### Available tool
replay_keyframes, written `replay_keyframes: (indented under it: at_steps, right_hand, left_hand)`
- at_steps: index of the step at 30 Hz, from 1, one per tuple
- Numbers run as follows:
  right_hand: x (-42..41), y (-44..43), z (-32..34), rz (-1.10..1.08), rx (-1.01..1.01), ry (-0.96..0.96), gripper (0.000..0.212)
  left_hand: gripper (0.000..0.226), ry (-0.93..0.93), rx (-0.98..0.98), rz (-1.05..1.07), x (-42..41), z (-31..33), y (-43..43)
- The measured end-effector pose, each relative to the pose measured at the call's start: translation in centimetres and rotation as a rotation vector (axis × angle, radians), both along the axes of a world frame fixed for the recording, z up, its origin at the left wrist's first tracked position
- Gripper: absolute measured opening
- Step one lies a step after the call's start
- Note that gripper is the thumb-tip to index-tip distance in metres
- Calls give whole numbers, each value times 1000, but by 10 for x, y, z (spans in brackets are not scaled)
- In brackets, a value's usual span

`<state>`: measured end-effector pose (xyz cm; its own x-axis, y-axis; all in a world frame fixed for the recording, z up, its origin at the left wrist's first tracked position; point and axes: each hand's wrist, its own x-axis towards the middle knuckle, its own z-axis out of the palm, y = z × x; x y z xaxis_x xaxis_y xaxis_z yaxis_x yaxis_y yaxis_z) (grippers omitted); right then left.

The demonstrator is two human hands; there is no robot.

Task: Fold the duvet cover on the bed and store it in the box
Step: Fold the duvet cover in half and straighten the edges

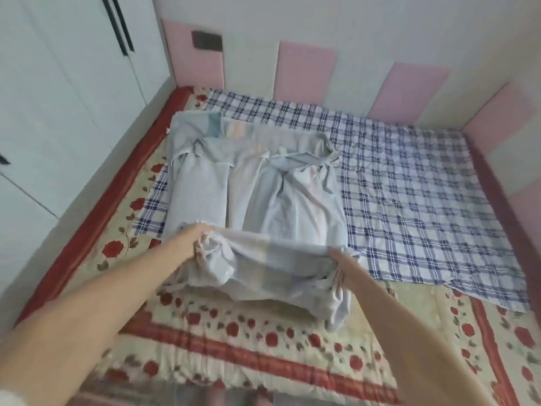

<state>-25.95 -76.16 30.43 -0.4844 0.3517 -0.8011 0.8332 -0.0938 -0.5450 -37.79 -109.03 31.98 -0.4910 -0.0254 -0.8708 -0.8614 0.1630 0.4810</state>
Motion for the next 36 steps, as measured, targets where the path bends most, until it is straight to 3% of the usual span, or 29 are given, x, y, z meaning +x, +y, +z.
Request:
replay_keyframes:
  at_steps: [3,5,7,10,12,15,18,19,23,27,31,36]
  right_hand:
    - [-121,27,179,-147,199,539,20]
    - [-166,40,345,-263,289,966,28]
    - [-168,44,480,-323,434,1250,32]
    - [-153,51,593,-355,589,1495,18]
    - [-141,62,631,-334,673,1548,13]
    - [-129,82,657,-412,628,1597,34]
    - [-109,94,654,-396,608,1618,17]
    - [-102,96,648,-397,592,1607,11]
    - [-55,92,600,-349,510,1533,23]
    - [5,72,525,-323,519,1463,21]
    - [63,49,434,-298,551,1384,19]
    - [147,-12,318,-268,522,1204,20]
  left_hand:
    - [21,443,205,164,-115,154,52]
    - [28,808,306,199,-165,320,73]
    - [35,1107,390,218,-172,468,86]
    - [32,1340,506,201,-142,592,94]
    - [37,1415,498,210,-114,627,97]
    - [33,1509,433,275,-79,639,101]
    - [20,1588,254,282,-55,619,104]
    - [26,1596,236,266,-50,608,107]
    - [44,1594,175,232,-18,563,110]
    - [14,1611,108,141,21,502,84]
    - [18,1573,88,69,62,421,55]
    - [12,1371,30,-24,124,308,4]
